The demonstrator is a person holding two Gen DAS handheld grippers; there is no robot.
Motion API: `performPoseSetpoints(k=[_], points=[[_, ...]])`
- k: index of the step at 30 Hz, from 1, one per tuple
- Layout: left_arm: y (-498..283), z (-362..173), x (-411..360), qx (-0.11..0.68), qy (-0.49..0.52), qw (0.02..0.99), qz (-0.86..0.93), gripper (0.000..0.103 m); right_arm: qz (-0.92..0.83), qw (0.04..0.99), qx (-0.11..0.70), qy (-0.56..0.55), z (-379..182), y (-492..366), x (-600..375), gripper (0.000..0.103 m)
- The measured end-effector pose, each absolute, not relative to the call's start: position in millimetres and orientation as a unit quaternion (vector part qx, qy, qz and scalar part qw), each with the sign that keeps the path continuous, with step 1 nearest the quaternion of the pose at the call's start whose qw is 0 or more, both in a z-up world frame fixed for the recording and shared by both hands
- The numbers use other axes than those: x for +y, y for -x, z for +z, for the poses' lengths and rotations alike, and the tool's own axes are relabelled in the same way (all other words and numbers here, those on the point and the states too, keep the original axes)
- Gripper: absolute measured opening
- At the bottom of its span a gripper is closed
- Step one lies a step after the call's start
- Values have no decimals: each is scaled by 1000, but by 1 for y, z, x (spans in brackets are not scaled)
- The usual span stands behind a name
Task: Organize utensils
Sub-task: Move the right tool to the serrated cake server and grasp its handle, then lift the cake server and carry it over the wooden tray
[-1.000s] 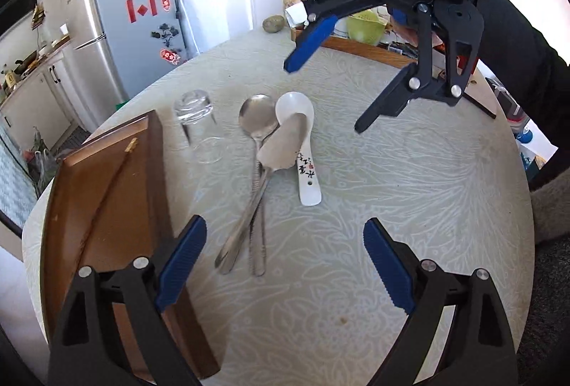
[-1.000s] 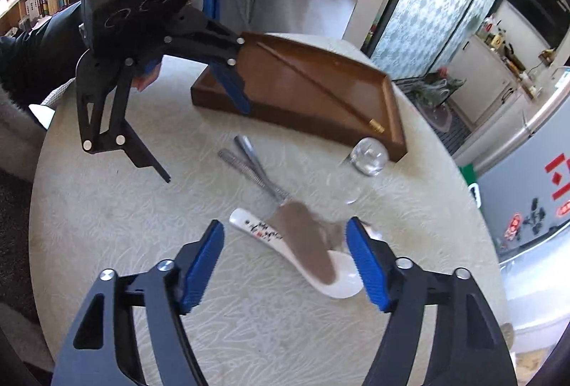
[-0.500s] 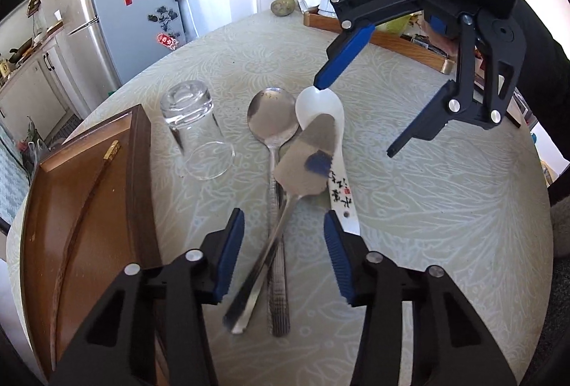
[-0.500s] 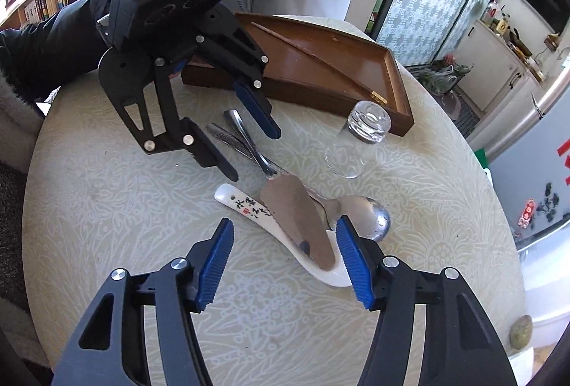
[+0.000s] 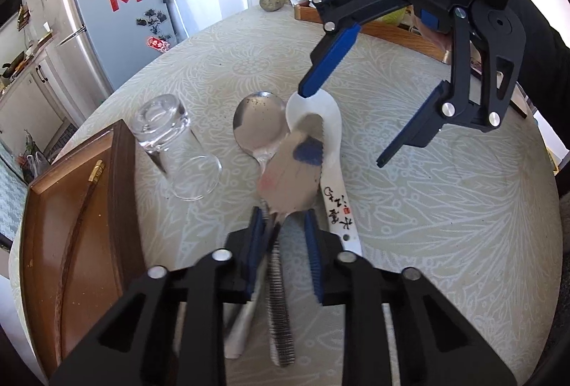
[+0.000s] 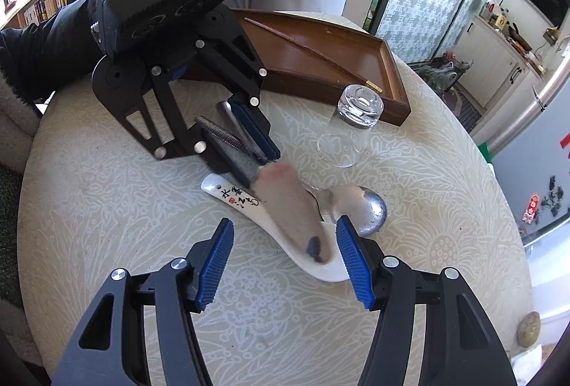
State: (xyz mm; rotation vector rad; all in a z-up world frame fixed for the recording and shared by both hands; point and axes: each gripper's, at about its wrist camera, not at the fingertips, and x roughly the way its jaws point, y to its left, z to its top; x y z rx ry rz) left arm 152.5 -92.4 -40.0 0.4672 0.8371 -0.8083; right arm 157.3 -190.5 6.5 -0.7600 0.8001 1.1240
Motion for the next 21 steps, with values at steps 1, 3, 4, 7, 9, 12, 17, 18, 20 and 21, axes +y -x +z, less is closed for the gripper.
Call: performPoseSetpoints(k=[1, 3, 4, 7, 9, 12, 17, 18, 20, 21], points=[[-153, -40, -92, 394, -217, 809, -378, 16, 506, 706, 360, 341, 6, -157, -191, 61], [-152, -40, -92, 394, -219, 809, -377, 16, 506, 706, 360, 340, 6, -158, -191, 61], [-152, -40, -93, 393, -221, 809, -376, 16, 506, 706, 360, 339, 6, -158, -191, 61], [-155, -40, -94, 394, -220, 811, -373, 15, 501, 705, 362, 349, 2, -157, -190, 61], [-155, -39, -93, 394, -213, 812, -375, 13, 499, 703, 365, 352, -1, -156, -190, 61], [-154, -38, -94, 393, -208, 812, -378, 9, 500, 702, 366, 352, -4, -154, -189, 61], [-150, -36, -93, 392, -203, 812, -382, 7, 492, 713, 355, 351, -3, -157, -188, 61], [-150, -34, -93, 390, -202, 813, -382, 6, 491, 716, 352, 349, -2, -158, -188, 61], [-149, -33, -93, 390, -198, 813, -385, 3, 490, 719, 347, 349, -1, -159, -186, 61], [-149, -32, -93, 392, -195, 811, -388, 3, 489, 721, 344, 350, -1, -160, -185, 61]])
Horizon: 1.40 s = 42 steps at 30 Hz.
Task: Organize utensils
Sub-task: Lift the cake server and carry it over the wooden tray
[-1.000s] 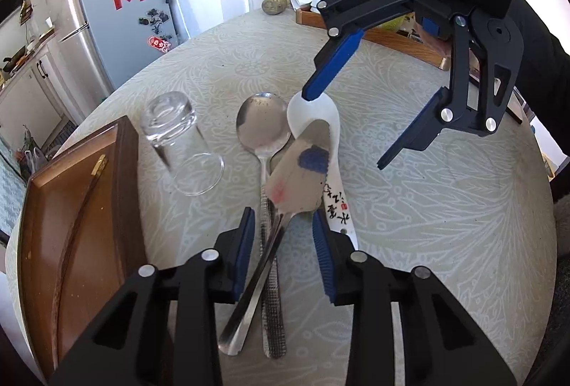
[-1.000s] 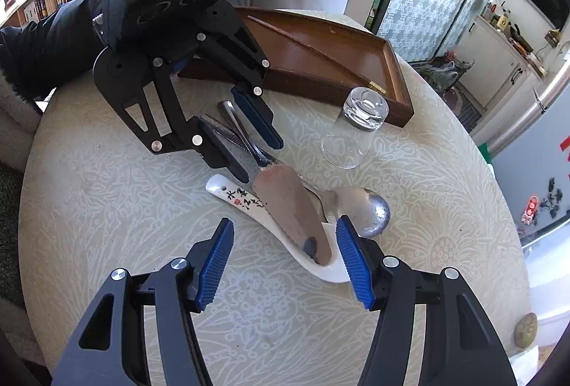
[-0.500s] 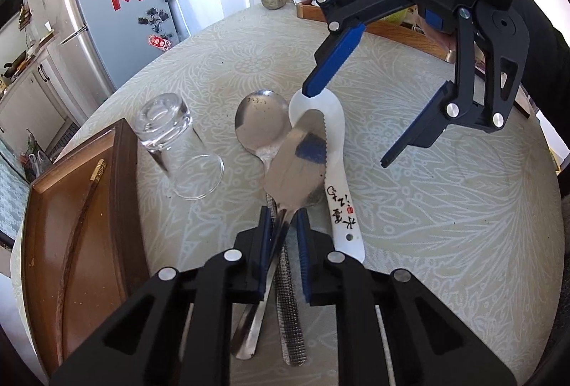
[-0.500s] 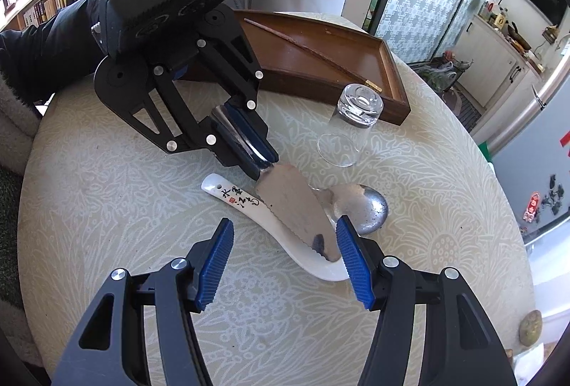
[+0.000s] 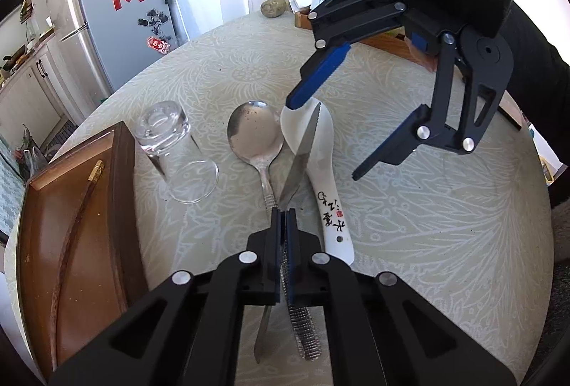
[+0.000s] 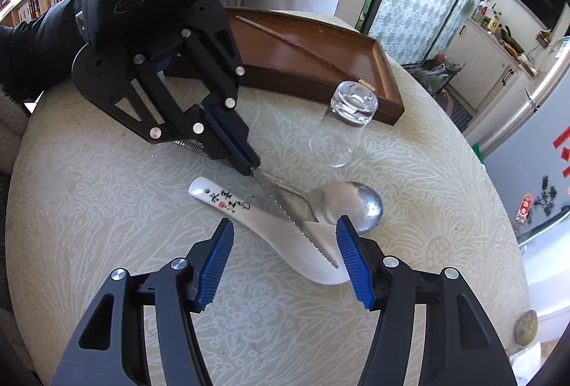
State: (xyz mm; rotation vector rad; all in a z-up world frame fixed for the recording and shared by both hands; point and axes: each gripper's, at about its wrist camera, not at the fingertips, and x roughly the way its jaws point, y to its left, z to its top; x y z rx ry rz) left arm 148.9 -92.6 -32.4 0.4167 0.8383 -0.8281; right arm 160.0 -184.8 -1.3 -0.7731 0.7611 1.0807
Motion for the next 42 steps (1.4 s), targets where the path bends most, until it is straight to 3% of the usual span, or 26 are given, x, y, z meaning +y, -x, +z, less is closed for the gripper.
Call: performPoseSetpoints(k=[3, 5, 7, 15, 42], points=[[-148, -33, -92, 392, -193, 811, -388, 3, 481, 725, 343, 354, -4, -165, -180, 57], [-148, -32, -92, 391, -191, 812, -390, 3, 478, 722, 353, 353, -9, -171, -177, 35], [-148, -32, -93, 390, -192, 812, -390, 3, 473, 722, 355, 360, -13, -174, -175, 21], [-148, -28, -88, 386, -191, 815, -389, 4, 486, 717, 341, 365, -12, -170, -176, 14], [-106, 25, -41, 333, -196, 851, -357, 4, 480, 717, 287, 415, 52, -145, -125, 14]])
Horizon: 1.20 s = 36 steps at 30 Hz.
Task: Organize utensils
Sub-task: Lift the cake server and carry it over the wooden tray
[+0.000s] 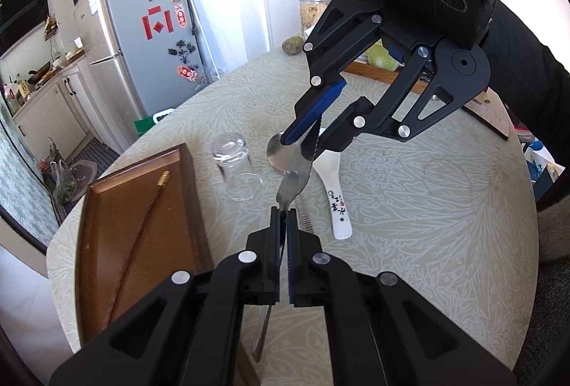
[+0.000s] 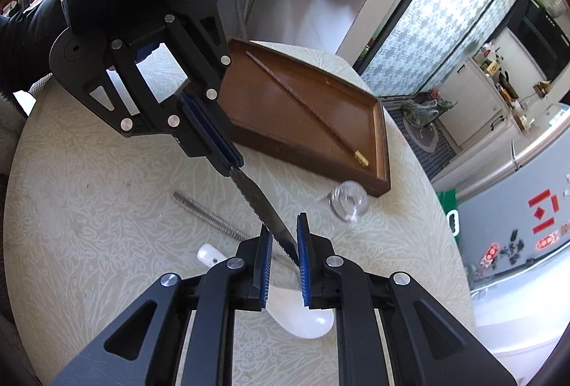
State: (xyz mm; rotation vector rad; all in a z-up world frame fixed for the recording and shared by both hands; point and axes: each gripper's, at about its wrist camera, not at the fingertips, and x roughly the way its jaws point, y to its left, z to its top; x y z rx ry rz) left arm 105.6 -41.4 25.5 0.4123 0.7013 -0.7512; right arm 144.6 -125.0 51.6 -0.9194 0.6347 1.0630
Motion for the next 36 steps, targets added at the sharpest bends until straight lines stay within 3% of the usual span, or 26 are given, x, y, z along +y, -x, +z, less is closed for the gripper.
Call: performPoseSetpoints(k=[17, 36], points=[[-114, 40, 23, 326, -175, 875, -313, 5, 494, 702, 260, 443, 62, -172, -49, 14], [-164, -6, 56, 369, -161, 864, -303, 5, 487, 669, 299, 476, 6, -222, -2, 13]])
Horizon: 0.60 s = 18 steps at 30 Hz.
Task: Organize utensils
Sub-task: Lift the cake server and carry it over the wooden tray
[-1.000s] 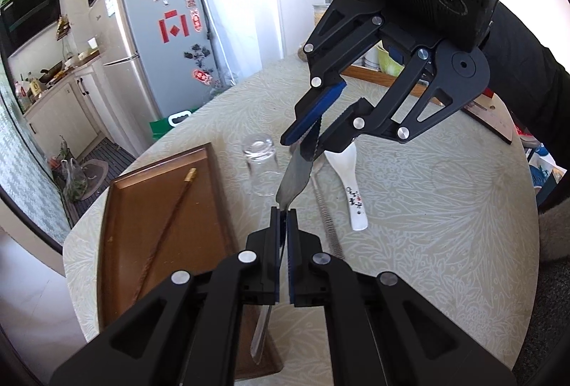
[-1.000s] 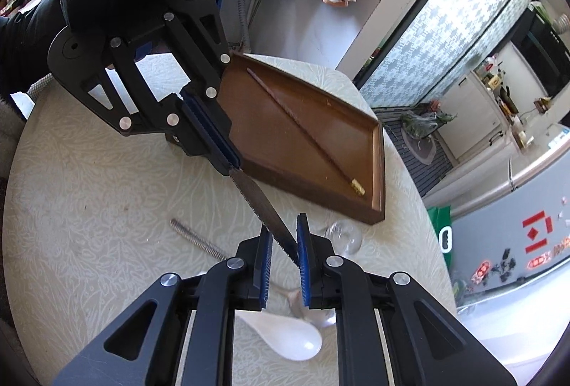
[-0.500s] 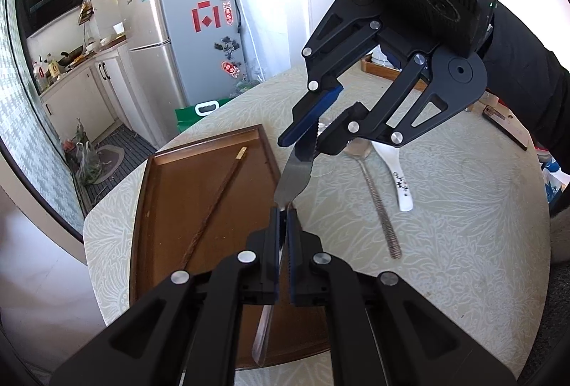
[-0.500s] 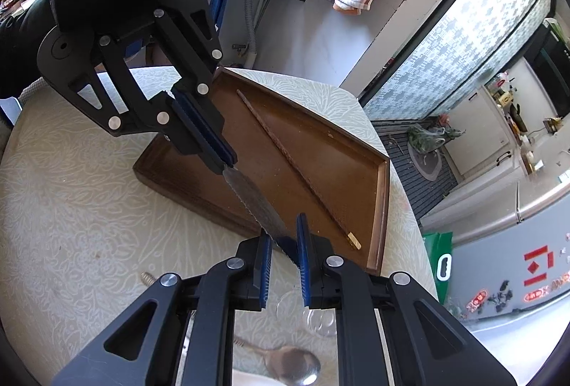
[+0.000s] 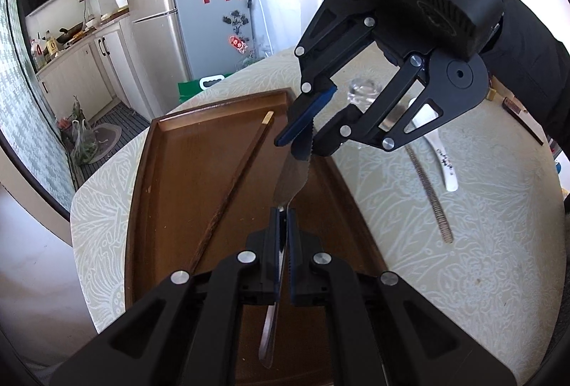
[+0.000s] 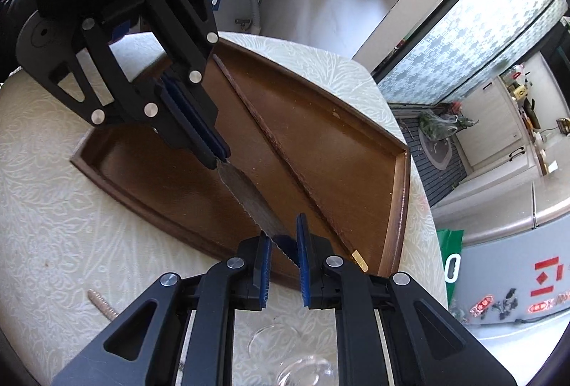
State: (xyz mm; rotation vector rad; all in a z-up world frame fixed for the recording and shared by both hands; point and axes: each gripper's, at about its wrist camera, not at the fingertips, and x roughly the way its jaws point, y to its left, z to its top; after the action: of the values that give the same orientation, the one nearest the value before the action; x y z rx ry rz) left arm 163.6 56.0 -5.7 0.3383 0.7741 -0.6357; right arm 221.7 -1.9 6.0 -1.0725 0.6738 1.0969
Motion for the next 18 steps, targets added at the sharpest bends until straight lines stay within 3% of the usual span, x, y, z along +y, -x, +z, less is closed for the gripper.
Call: performPoseSetpoints(k=[18], points=[[-191, -16, 86, 374, -147, 871, -284, 5, 478, 673, 301, 477, -8, -237, 19, 13]])
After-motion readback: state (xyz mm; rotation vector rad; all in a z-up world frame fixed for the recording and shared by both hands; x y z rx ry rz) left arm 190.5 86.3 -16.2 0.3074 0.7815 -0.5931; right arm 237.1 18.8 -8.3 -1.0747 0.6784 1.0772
